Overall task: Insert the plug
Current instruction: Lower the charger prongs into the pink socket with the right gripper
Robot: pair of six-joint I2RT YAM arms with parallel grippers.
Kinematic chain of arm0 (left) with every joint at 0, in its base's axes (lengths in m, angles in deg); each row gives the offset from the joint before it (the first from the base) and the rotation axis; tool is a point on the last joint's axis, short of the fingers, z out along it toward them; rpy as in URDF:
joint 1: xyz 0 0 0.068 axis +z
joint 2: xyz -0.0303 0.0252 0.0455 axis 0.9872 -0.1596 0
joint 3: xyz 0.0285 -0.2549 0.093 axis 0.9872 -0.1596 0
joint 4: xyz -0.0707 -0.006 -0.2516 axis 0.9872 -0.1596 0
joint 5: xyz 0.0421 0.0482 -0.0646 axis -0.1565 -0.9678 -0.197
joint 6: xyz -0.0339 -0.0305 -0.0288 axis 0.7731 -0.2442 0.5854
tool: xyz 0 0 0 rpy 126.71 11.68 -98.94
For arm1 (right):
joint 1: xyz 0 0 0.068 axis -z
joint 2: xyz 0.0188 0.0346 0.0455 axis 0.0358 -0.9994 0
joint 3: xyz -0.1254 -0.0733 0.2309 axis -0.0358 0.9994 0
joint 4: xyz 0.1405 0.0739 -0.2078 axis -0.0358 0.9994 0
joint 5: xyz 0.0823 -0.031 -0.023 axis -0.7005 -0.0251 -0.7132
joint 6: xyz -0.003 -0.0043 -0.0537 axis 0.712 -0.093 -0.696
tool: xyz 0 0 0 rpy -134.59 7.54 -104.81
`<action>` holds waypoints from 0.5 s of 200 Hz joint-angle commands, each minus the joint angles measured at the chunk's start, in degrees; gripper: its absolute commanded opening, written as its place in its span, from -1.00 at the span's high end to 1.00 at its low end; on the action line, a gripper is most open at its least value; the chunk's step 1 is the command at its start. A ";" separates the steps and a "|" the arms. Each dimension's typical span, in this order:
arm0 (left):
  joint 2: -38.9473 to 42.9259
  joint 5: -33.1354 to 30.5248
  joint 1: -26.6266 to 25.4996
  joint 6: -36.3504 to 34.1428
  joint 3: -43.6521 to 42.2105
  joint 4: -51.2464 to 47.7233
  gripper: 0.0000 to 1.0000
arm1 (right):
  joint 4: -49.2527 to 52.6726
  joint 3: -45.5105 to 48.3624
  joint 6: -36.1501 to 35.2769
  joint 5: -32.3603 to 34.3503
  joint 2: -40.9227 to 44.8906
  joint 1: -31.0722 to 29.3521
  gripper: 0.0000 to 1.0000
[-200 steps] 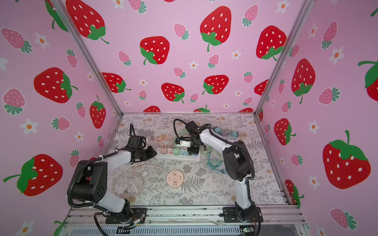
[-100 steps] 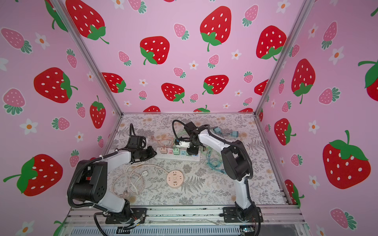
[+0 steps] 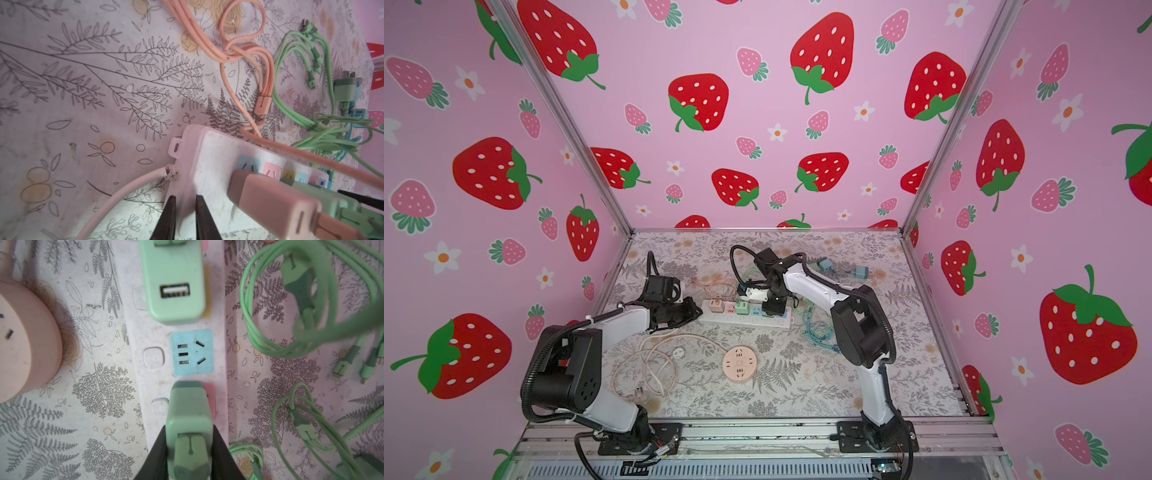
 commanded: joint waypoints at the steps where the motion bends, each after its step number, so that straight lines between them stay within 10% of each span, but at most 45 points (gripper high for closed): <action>1: 1.68 0.55 0.39 -0.59 1.13 -2.89 0.59 | 1.81 1.28 1.65 3.39 -4.41 0.07 0.70; 100: 6.56 0.59 1.50 -0.63 0.61 -4.98 0.53 | -1.01 2.52 4.28 -1.51 3.30 0.91 -0.02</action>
